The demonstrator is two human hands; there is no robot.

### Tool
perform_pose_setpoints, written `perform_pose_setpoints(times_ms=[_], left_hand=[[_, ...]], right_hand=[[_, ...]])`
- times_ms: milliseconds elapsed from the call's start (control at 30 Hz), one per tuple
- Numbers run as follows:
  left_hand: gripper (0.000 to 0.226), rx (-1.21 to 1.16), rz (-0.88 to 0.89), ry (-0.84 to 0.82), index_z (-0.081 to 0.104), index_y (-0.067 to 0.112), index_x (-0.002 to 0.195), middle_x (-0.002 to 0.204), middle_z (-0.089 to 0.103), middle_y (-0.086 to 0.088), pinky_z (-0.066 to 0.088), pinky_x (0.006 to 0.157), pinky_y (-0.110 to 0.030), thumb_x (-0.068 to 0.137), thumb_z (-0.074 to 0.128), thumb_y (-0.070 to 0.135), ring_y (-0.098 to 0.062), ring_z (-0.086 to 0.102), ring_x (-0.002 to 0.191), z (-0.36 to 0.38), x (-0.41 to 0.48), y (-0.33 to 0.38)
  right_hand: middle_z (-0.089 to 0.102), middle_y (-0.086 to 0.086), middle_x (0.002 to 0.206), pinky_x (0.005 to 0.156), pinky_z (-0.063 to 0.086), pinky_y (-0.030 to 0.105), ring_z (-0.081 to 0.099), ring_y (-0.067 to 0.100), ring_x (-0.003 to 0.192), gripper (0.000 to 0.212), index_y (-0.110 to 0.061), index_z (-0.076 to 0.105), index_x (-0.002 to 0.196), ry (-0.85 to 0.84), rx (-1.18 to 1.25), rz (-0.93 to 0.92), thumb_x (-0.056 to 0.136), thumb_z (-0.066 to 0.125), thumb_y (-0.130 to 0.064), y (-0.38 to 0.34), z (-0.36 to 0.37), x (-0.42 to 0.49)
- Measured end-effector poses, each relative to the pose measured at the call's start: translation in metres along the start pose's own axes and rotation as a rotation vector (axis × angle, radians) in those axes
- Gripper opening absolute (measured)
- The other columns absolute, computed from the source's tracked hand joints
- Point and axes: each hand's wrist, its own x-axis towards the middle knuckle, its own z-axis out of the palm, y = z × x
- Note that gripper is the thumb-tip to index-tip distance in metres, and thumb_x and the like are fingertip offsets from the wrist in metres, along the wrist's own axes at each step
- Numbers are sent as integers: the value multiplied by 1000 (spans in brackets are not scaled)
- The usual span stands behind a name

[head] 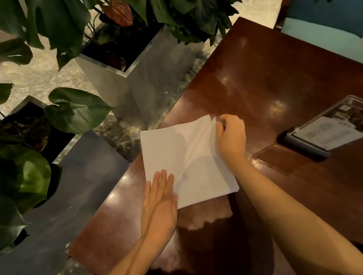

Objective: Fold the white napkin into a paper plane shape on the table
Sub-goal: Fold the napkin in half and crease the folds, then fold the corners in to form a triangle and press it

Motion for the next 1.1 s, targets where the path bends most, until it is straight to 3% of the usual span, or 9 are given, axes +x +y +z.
perform_pose_setpoints(times_ms=[33, 67, 133, 233, 633, 800, 867, 967, 1100], left_hand=[[49, 34, 16, -23, 29, 12, 144, 152, 15, -5, -6, 117, -32, 99, 29, 31, -25, 12, 144, 0, -2, 1], [53, 63, 32, -53, 28, 10, 144, 152, 17, -9, -5, 116, -34, 97, 27, 36, -27, 11, 143, 0, -5, 4], [60, 115, 47, -76, 31, 5, 143, 151, 26, -16, -2, 115, -37, 94, 26, 40, -31, 15, 141, 2, -11, 11], [64, 172, -4, -85, 28, 3, 144, 153, 25, -17, -4, 115, -37, 93, 22, 42, -29, 12, 142, 8, -19, 18], [61, 226, -3, -100, 31, 5, 143, 151, 28, -15, -1, 114, -38, 95, 27, 41, -29, 17, 141, 8, -22, 18], [63, 172, -49, -131, 1, 13, 148, 158, -1, -7, -21, 113, -35, 95, 10, 46, -22, -16, 143, 14, -27, 19], [64, 155, -81, -130, -6, 14, 147, 158, -5, -8, -24, 112, -36, 94, 8, 47, -22, -18, 143, 17, -35, 30], [66, -54, -165, -100, 15, 5, 146, 155, 15, -14, -9, 114, -38, 93, 32, 41, -33, 10, 143, 14, -56, 58], [71, -355, -196, -122, -12, 29, 143, 154, -17, 8, -15, 115, -27, 94, 38, 43, -16, -14, 145, 2, -61, 71]], right_hand=[[63, -4, 92, 76, 43, 34, 57, 8, 87, 20, -26, 61, 89, -51, -43, -139, 94, 47, -12, -4, 1, -10], [63, 1, 111, 93, 40, 35, 57, 17, 106, 21, -23, 60, 109, -189, -70, -308, 94, 48, -15, -5, 5, -25], [34, 8, 151, 116, 7, 32, 26, 24, 142, 47, -14, 35, 143, -567, -186, -607, 97, 43, -23, 0, 17, -63], [2, -2, 160, 118, -11, 34, -8, 14, 146, 55, -20, 9, 150, -692, -469, -865, 101, 23, -41, 19, 30, -90], [6, 0, 160, 120, -3, 43, -1, 18, 147, 66, -21, 5, 150, -494, -682, -711, 93, 0, -55, 17, 39, 19], [6, 1, 160, 120, -2, 46, -2, 20, 147, 60, -19, 6, 150, -395, -744, -608, 98, 8, -49, 9, 35, 37], [7, 2, 160, 121, 2, 45, 0, 20, 147, 59, -17, 10, 150, -358, -631, -494, 99, 14, -47, 11, 25, 35], [30, 5, 154, 118, 16, 43, 20, 24, 144, 49, -14, 33, 144, -345, -289, -331, 101, 27, -38, 24, -5, 9], [62, 15, 113, 91, 39, 40, 52, 31, 106, 29, -5, 59, 110, -134, -119, -68, 97, 43, -25, 63, -54, -49]])
